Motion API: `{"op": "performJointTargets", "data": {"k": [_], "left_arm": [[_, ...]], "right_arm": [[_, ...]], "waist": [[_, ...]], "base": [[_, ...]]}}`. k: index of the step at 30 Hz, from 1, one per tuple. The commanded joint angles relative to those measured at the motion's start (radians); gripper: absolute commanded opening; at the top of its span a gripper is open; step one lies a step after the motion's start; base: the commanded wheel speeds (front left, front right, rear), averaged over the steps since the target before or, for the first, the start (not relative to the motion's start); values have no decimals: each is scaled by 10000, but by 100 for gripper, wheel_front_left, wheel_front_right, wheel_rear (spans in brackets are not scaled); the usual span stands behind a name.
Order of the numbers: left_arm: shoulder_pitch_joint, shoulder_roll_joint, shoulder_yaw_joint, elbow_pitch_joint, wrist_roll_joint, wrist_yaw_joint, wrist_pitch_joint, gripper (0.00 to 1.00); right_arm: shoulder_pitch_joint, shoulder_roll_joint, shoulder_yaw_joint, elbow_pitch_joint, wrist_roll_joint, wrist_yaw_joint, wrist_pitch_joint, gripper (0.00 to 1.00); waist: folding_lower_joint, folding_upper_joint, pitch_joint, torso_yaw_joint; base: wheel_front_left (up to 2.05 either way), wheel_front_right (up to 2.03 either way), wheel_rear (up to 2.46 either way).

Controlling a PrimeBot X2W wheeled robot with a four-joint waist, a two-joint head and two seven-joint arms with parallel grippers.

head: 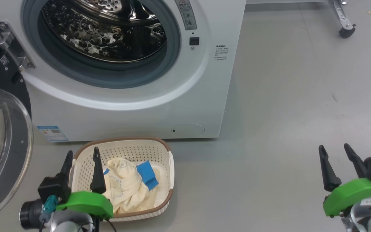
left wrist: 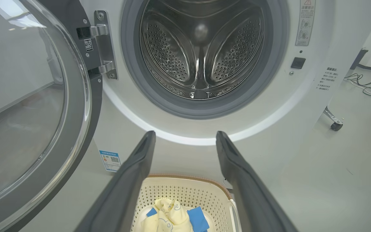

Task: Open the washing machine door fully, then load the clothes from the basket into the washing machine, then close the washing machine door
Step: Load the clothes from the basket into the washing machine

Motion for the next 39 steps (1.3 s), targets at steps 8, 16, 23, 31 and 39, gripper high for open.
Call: {"op": "performJointTargets", "data": {"k": [8, 16, 23, 31, 39], "left_arm": [[-472, 269, 300, -207, -21, 196, -85, 100], [-566, 233, 258, -51, -77, 179, -140, 100], [-765, 171, 225, 187, -86, 149, -223, 100], [-1609, -12, -221, 1039, -70, -333, -130, 100], [-2849, -315, -620, 2940, -270, -945, 569, 100]], "right_arm": [[-474, -162, 233, -302, 68, -2, -104, 100], [-514, -162, 266, -310, 60, -2, -91, 100], [-594, -162, 277, -446, 30, -2, -57, 100], [-825, -162, 309, -579, 174, -2, 55, 100], [-1266, -162, 448, -673, 265, -2, 27, 100]], "waist": [[0, 0, 46, -31], [0, 0, 139, -22], [0, 0, 465, -1], [0, 0, 1173, 27], [0, 0, 2165, -195]], "base": [[0, 0, 0], [0, 0, 0], [0, 0, 0], [0, 0, 0], [0, 0, 0]]}}
